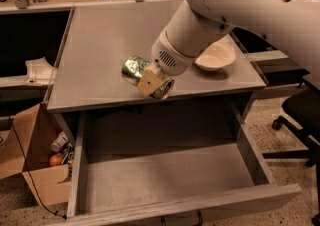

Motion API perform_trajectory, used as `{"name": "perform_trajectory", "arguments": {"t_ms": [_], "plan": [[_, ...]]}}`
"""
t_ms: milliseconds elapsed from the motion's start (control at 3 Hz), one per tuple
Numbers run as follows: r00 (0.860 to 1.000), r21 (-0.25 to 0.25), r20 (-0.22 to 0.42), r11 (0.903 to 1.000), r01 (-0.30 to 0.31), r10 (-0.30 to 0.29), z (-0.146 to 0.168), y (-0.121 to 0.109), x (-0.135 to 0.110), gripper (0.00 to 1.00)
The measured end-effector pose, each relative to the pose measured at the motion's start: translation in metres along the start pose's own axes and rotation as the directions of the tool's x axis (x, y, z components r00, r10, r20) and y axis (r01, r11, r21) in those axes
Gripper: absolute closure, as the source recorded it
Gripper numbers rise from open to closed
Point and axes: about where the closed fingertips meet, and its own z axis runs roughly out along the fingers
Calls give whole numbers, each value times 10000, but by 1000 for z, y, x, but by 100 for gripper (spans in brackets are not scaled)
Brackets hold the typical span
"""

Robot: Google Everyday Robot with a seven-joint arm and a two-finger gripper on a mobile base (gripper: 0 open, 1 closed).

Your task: Place green can into top drawer

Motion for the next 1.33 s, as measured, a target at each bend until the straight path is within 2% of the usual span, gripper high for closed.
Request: {"name": "perform_trajectory", "arguments": {"t_ms": [333, 667, 1333], "plan": [[10000, 211, -60, 9998, 9, -8, 1, -3, 6, 100], [9997, 190, -21, 9995, -243, 243, 0, 8, 26, 100], [9961, -320, -206, 9957, -864, 858, 7, 38, 60, 100]]}}
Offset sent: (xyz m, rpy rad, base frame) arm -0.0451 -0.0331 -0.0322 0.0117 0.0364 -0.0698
